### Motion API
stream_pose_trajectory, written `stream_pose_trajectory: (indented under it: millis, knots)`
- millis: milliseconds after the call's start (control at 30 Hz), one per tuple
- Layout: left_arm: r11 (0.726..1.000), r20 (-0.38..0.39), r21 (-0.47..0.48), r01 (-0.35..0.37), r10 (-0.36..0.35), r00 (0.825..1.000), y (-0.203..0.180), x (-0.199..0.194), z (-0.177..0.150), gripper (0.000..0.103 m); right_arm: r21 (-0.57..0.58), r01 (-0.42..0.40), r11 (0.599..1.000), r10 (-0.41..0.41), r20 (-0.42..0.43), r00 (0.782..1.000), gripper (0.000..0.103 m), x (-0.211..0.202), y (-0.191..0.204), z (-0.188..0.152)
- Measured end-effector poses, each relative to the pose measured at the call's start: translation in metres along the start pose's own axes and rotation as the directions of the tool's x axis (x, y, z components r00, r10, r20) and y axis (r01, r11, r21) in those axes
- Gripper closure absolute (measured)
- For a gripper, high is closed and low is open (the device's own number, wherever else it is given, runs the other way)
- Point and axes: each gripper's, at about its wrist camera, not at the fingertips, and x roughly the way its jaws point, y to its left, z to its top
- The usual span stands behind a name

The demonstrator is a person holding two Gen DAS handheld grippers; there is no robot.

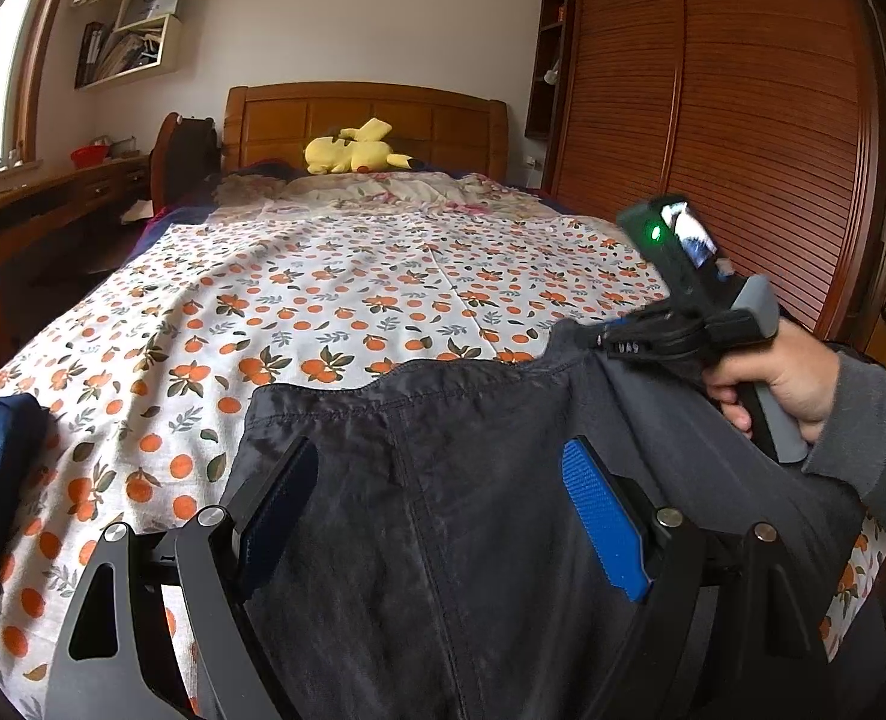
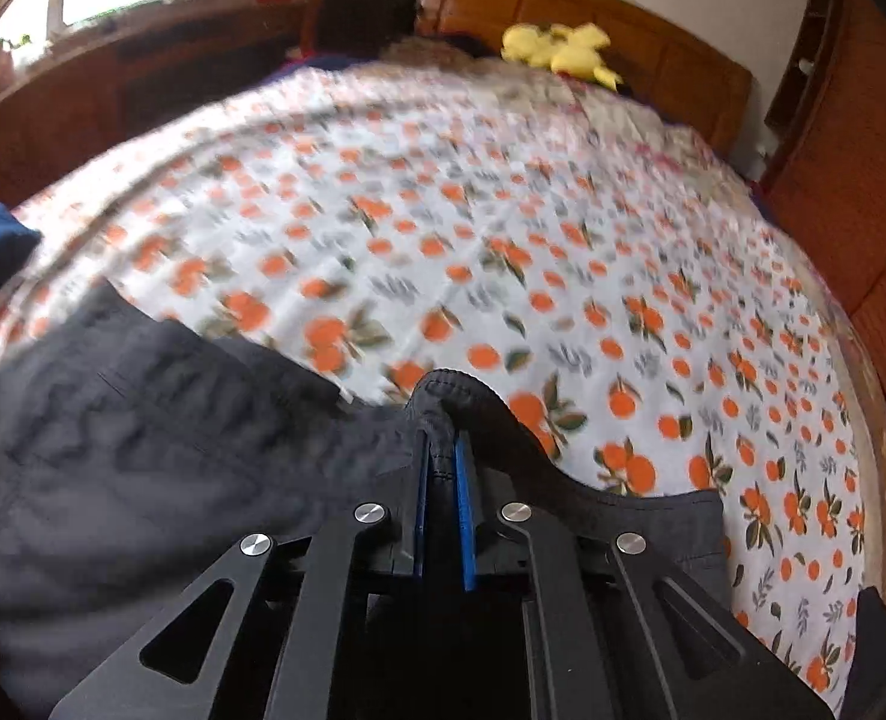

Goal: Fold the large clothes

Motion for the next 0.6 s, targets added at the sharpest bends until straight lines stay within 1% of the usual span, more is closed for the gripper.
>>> stream_pose_trajectory:
  millis: [67, 100, 133, 167, 200, 267, 333, 400, 500, 600]
  knots:
    - [1.0, -0.004, 0.0, -0.001, 0.001, 1.0, 0.0, 0.001, 0.0, 0.018, 0.01, -0.018, 1.0, 0.018, -0.038, 0.999, 0.092, 0.009, -0.005, -0.006]
    - [1.0, -0.006, 0.0, -0.001, 0.001, 1.0, -0.001, 0.001, -0.001, 0.018, 0.019, -0.021, 1.0, 0.022, -0.037, 0.999, 0.084, 0.008, -0.008, -0.008]
    - [1.0, -0.009, 0.002, -0.002, 0.002, 1.0, -0.001, 0.002, -0.001, 0.018, 0.036, -0.016, 0.999, 0.016, -0.023, 1.0, 0.067, 0.002, -0.011, -0.008]
    - [1.0, -0.01, 0.004, -0.002, 0.002, 1.0, -0.002, 0.003, -0.001, 0.018, 0.051, -0.012, 0.999, 0.013, -0.01, 1.0, 0.048, -0.003, -0.014, -0.008]
    - [1.0, -0.008, 0.006, -0.003, 0.003, 1.0, -0.003, 0.003, -0.001, 0.018, 0.071, -0.005, 0.997, 0.004, 0.012, 1.0, 0.044, -0.013, -0.02, -0.008]
    - [1.0, -0.003, 0.008, -0.001, 0.001, 1.0, -0.004, 0.002, 0.0, 0.018, 0.083, -0.019, 0.996, 0.014, 0.052, 0.999, 0.044, -0.032, -0.034, -0.009]
    - [1.0, -0.001, 0.009, 0.003, -0.003, 1.0, -0.005, 0.001, 0.0, 0.017, 0.09, -0.001, 0.996, -0.005, 0.065, 0.998, 0.044, -0.046, -0.047, -0.01]
    - [1.0, -0.002, 0.014, 0.007, -0.007, 1.0, -0.007, 0.001, 0.0, 0.014, 0.117, 0.027, 0.993, -0.035, 0.069, 0.997, 0.044, -0.055, -0.071, -0.014]
    - [0.999, -0.004, 0.027, 0.018, -0.018, 1.0, -0.013, -0.001, 0.0, 0.014, 0.169, 0.081, 0.982, -0.088, 0.031, 0.996, 0.044, -0.052, -0.106, -0.024]
    - [0.999, -0.005, 0.036, 0.037, -0.037, 0.999, -0.021, -0.001, -0.001, 0.01, 0.208, 0.13, 0.969, -0.122, -0.053, 0.991, 0.046, -0.031, -0.134, -0.042]
